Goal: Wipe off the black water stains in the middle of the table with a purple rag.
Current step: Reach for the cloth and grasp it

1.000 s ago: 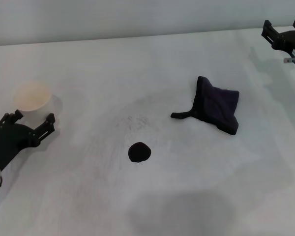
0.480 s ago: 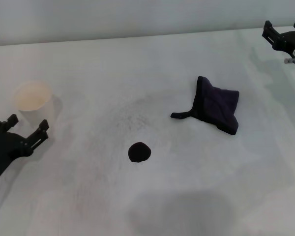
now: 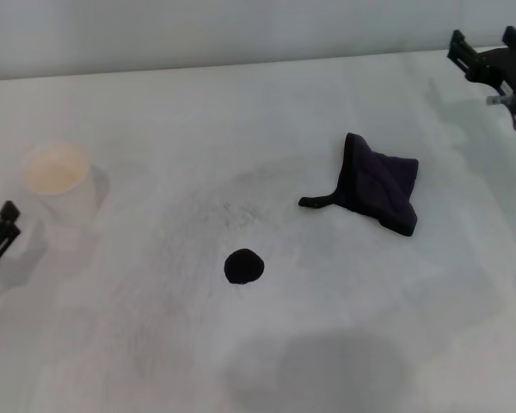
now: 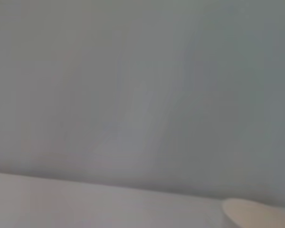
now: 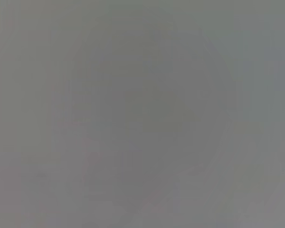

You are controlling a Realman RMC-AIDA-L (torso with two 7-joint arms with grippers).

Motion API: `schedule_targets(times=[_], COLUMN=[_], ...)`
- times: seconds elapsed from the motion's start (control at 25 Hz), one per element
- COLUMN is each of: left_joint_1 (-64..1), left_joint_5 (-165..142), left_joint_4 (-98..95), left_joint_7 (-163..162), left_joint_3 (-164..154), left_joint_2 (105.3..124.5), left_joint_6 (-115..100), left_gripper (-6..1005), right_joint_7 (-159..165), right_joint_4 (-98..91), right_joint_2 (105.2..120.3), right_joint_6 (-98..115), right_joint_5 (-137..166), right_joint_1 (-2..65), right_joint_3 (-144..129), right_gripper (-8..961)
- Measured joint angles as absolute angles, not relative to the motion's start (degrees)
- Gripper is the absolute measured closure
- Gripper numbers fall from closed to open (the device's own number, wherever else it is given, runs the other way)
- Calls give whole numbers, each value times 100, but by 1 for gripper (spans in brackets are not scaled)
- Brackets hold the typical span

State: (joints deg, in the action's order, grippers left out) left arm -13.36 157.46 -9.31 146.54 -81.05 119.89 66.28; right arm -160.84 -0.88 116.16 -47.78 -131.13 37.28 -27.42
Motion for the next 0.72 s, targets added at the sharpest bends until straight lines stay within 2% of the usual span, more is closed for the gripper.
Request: schedule_targets(times=[0.44, 0.72], left_joint_1=[-1137, -1172], left_joint_5=[16752, 16772], left_joint_4=[-930, -932], left_joint_7=[14794, 14801], left_joint_3=[-8010, -7628], left_joint_2=[11964, 11935], left_joint_6=[6750, 6710], left_gripper=[119, 120], right_joint_7=[-15574, -14002], right_joint_4=[136, -317], right_joint_2=[11617, 11561], right_joint_6=[-4687, -4201], right_joint_5=[-13094, -13048], right_joint_1=[3958, 3960], right_joint_3=[-2841, -4446], right_gripper=[87, 87])
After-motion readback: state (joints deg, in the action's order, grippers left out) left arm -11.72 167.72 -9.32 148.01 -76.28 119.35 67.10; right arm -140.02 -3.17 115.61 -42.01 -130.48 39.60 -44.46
